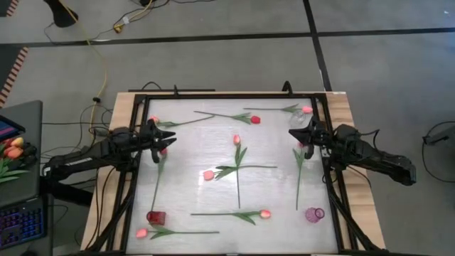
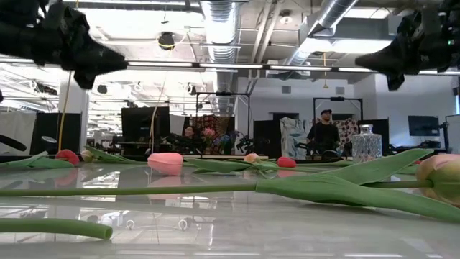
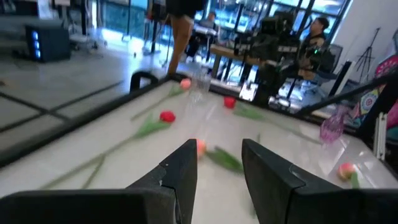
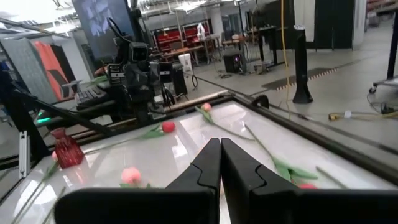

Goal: Sort flowers into vase by color
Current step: Put the pink flower in the transparent vase

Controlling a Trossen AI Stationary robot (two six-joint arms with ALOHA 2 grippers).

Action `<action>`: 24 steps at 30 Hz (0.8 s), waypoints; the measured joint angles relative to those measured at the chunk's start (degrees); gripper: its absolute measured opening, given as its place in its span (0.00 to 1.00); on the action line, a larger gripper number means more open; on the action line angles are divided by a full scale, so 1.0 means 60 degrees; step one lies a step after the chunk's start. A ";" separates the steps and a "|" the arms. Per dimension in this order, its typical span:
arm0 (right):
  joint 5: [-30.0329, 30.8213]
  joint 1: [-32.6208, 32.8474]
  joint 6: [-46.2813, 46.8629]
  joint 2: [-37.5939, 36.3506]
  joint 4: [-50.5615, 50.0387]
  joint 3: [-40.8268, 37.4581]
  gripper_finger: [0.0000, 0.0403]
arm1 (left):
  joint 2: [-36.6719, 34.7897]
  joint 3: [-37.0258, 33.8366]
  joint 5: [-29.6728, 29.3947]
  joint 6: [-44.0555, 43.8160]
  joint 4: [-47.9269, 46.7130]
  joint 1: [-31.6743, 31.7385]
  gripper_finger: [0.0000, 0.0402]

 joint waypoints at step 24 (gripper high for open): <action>0.0104 0.2245 -0.0530 0.6680 -0.1139 0.4089 0.17 | 0.6273 0.4086 0.0345 0.1459 -0.0765 -0.0446 0.28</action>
